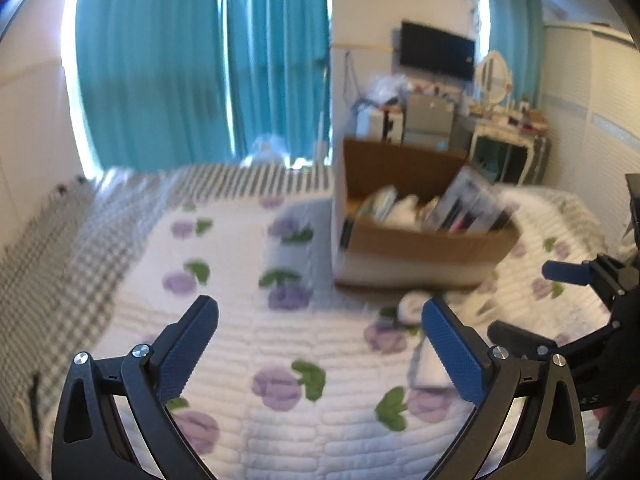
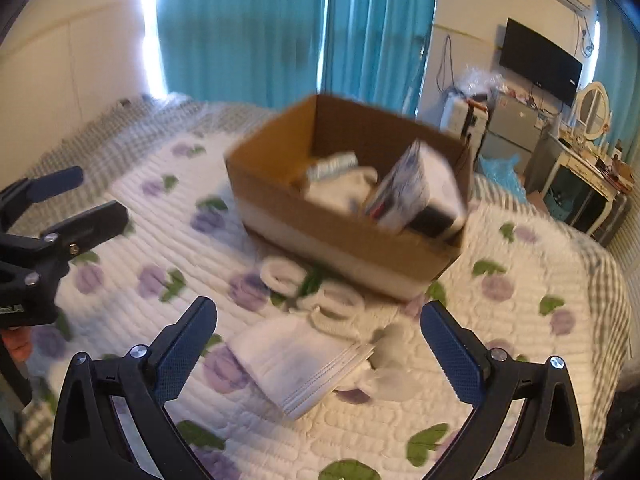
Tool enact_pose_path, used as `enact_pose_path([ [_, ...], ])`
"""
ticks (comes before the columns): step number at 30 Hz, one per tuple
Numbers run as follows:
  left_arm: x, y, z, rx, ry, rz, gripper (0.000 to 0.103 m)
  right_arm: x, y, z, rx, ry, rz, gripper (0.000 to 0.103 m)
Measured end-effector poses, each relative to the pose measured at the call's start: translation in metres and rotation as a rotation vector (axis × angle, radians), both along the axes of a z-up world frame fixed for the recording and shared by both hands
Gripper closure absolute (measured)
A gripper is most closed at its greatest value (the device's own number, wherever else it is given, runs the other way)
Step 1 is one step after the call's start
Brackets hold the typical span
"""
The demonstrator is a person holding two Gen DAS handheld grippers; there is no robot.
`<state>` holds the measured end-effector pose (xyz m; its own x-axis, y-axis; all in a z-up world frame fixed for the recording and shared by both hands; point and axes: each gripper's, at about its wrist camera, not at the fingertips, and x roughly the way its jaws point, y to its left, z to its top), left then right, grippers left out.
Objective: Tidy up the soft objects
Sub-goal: 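Grasp the white face mask with the right gripper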
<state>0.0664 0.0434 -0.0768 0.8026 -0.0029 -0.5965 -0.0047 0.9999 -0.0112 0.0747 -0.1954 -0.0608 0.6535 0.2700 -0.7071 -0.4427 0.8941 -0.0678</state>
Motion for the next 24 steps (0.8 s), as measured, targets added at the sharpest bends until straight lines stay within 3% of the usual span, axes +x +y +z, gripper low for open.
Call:
enact_pose_path([
  [3, 0.003, 0.003, -0.026, 0.02, 0.058, 0.003, 0.0, 0.008, 0.008, -0.034, -0.021, 0.031, -0.004, 0.015],
  [6, 0.006, 0.005, -0.04, 0.021, 0.101, -0.004, 0.0, 0.013, 0.014, -0.055, -0.013, 0.071, 0.008, 0.015],
  [12, 0.004, 0.001, -0.044, 0.01, 0.126, -0.018, 0.0, 0.019, 0.025, -0.094, -0.069, 0.167, 0.036, 0.015],
  [19, 0.006, 0.0, -0.051, 0.026, 0.145, -0.018, 0.0, 0.017, 0.032, -0.108, -0.111, 0.19, 0.053, 0.018],
  [24, 0.006, -0.001, -0.055, 0.04, 0.16, -0.01, 0.0, 0.019, 0.034, -0.116, -0.107, 0.207, 0.072, 0.035],
])
